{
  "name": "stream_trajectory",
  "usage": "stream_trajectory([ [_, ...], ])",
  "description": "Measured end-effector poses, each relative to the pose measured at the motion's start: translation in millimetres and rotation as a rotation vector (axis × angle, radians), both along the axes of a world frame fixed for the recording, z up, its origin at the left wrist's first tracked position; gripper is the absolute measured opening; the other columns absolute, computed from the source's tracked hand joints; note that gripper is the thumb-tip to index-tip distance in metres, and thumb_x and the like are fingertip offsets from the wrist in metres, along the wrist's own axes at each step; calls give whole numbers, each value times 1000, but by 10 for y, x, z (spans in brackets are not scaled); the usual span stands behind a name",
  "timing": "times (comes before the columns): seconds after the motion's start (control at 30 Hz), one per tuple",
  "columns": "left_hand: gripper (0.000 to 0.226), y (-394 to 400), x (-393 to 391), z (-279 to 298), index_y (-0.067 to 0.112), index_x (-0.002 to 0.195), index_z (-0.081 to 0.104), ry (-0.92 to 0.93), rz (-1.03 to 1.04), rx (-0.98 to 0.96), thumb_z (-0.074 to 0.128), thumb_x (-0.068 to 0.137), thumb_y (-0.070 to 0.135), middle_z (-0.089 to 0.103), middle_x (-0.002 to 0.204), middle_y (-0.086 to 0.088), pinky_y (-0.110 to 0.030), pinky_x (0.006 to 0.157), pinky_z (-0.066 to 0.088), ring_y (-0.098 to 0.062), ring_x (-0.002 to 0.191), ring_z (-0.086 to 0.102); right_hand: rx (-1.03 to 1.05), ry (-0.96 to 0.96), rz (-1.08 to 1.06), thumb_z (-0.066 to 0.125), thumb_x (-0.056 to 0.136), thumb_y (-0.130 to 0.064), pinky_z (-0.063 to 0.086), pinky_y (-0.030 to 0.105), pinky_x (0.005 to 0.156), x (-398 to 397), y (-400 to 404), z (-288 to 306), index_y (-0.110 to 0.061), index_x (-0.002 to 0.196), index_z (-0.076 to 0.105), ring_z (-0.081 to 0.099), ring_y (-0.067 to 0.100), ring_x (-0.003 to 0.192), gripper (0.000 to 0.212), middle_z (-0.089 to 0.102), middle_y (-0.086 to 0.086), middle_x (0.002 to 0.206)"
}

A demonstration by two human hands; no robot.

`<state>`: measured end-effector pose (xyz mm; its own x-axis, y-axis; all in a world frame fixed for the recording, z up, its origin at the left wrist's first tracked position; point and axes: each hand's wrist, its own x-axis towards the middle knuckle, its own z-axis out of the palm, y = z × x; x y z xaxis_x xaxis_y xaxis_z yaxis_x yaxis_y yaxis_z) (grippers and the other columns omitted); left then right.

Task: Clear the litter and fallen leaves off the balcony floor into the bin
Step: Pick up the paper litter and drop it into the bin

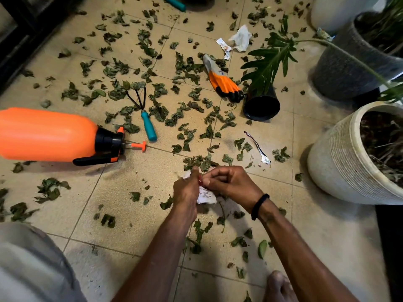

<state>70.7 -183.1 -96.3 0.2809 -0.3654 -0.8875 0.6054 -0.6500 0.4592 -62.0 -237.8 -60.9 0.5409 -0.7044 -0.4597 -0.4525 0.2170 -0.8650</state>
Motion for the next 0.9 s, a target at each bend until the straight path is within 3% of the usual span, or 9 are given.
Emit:
stream_trajectory([
  [0.07,60,-1,-8,-78,8,105,73,-58,28,25,76,80,62,76,95,-18,-64,67,60,-43,82,74,9,-21,17,77,90,-23,62,42,86,-79,-73,9,-13,109,78,74,21,96,22,79,-1,103],
  [0.13,72,-3,-26,-80,4,113,67,-79,49,-15,87,66,56,75,98,-18,-63,65,60,-44,84,73,-63,1,116,77,89,-22,61,34,86,-97,-116,19,-13,108,79,74,15,96,21,79,-4,103],
  [0.23,96,-17,-52,-71,7,123,63,-181,23,-76,87,52,66,75,103,-14,-57,73,62,-39,88,74,-208,106,208,77,90,-24,61,34,82,15,-79,13,-18,98,80,72,6,87,10,77,-9,94],
  [0.37,71,-28,-38,-180,10,116,68,-288,-62,-108,81,70,62,77,98,-10,-52,79,63,-32,85,76,-335,187,219,74,91,-20,61,33,79,109,-7,-16,-21,91,79,68,3,82,5,73,-12,91],
  [0.47,51,-34,-43,-155,13,106,71,-315,-77,-113,80,78,55,78,92,-7,-51,78,63,-30,82,75,-201,139,144,75,90,-20,62,32,77,50,-42,-28,-20,91,79,71,6,82,4,76,-9,89],
  [0.53,52,-22,-56,-135,10,107,69,-281,-20,-82,84,77,49,77,95,-11,-53,65,63,-35,80,75,-183,164,27,76,90,-23,62,34,78,23,-107,-97,-20,91,78,72,7,82,3,76,-8,88],
  [0.63,60,16,-40,-70,5,111,64,-162,83,-65,94,69,35,74,100,-20,-56,50,59,-44,78,73,-336,280,-195,77,90,-24,61,39,83,114,-242,-293,-21,91,76,68,7,82,3,74,-9,90],
  [0.8,40,126,22,-10,8,92,66,-111,170,-105,95,65,10,76,90,-21,-66,69,60,-40,81,75,-534,419,-198,79,84,-45,60,39,83,504,-504,-637,-16,114,73,69,17,95,42,72,4,114],
  [0.9,34,169,80,7,12,88,62,-95,196,-98,91,71,5,76,89,-23,-69,64,58,-39,75,75,-606,557,-87,76,82,-55,58,43,86,682,-578,-831,-18,118,71,63,27,109,52,68,8,118],
])
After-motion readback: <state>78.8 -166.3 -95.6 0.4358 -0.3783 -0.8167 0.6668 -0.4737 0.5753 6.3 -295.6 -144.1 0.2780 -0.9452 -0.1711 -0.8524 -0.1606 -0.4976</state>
